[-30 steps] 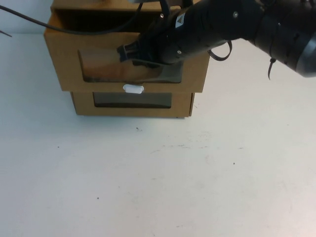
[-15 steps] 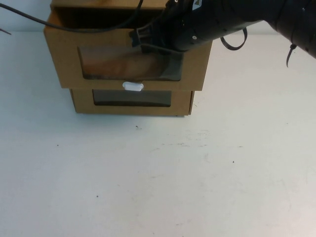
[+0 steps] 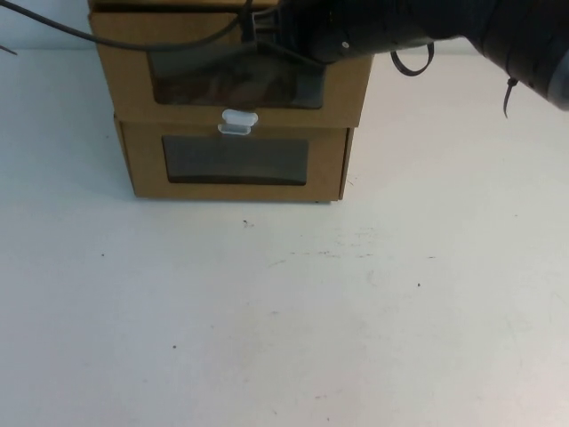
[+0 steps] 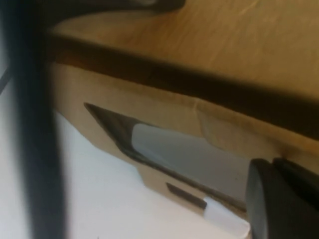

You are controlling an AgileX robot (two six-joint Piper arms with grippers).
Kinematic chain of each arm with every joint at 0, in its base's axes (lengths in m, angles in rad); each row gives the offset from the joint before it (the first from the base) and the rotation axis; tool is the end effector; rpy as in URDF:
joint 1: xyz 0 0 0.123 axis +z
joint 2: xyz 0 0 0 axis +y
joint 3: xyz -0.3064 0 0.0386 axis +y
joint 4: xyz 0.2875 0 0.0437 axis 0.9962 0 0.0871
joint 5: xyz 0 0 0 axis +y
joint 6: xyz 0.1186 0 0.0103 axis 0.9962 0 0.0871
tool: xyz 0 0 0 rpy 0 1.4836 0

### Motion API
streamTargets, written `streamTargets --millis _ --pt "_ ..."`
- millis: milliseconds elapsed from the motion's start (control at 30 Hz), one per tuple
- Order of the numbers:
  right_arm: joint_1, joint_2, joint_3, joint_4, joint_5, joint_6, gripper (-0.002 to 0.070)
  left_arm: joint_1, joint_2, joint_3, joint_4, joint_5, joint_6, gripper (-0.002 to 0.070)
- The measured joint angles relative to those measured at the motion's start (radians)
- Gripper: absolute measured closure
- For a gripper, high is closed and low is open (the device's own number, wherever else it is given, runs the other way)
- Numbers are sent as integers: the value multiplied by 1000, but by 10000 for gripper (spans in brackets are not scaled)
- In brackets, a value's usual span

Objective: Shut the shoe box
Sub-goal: Close the shoe box with your right arm

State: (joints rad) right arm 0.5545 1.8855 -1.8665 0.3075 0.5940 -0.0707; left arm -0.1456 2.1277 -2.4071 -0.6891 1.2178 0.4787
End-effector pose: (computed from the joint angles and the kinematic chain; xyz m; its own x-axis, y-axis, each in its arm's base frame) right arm 0.4336 0.2923 0.3839 -0.5229 -0.1088 -0.8454 -0.5577 0.7937 0.2429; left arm 0.5124 -0.1469 0.4182 -0.5582 0.2440 -0.7931 0.6699 0.6965 -0.2572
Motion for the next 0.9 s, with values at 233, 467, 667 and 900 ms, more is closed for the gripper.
streamTargets --millis 233,467,667,900 --pt "-13 40 0 24 -102 -4 689 0 0 0 -18 0 0 677" --pt "-25 63 0 41 -132 -8 689 0 0 0 -32 8 0 677" --pt "-33 50 0 110 -78 -67 689 0 0 -21 -24 20 0 677" --pt "-42 -78 0 175 91 -171 689 0 -107 -52 39 41 -6 677"
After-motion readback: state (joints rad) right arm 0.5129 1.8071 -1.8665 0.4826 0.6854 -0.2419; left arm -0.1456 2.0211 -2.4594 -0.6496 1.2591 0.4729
